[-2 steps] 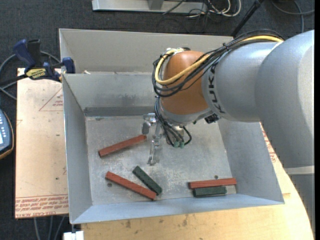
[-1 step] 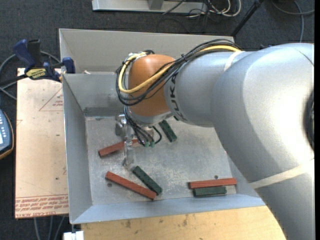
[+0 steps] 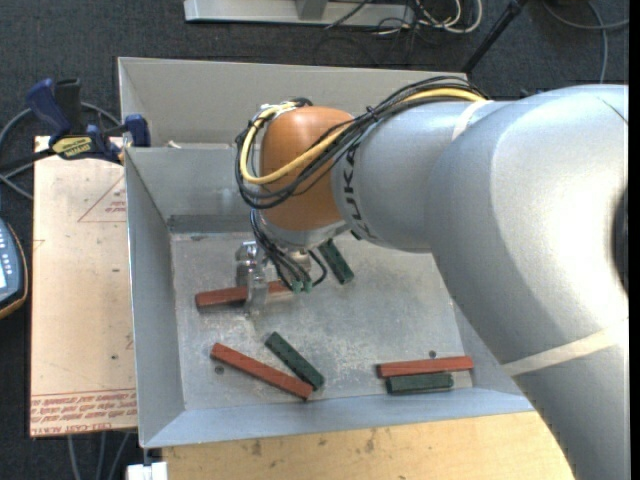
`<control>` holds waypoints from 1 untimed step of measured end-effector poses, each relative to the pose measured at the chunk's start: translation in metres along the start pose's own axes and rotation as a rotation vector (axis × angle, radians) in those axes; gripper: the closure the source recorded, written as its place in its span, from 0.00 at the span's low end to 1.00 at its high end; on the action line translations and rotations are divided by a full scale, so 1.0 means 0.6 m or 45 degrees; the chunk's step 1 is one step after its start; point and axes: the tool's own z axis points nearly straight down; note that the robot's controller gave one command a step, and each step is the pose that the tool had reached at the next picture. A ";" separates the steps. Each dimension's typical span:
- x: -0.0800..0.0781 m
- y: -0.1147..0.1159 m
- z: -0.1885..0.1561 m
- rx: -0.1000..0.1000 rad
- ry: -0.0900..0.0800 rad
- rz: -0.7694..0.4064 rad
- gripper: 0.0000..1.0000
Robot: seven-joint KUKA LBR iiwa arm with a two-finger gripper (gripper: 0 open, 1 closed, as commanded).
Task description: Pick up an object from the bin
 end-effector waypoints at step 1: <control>0.012 -0.009 -0.216 -0.001 -0.011 -0.002 1.00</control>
Offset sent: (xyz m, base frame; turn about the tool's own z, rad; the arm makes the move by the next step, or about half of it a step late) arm -0.0088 -0.0075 0.1244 -0.0013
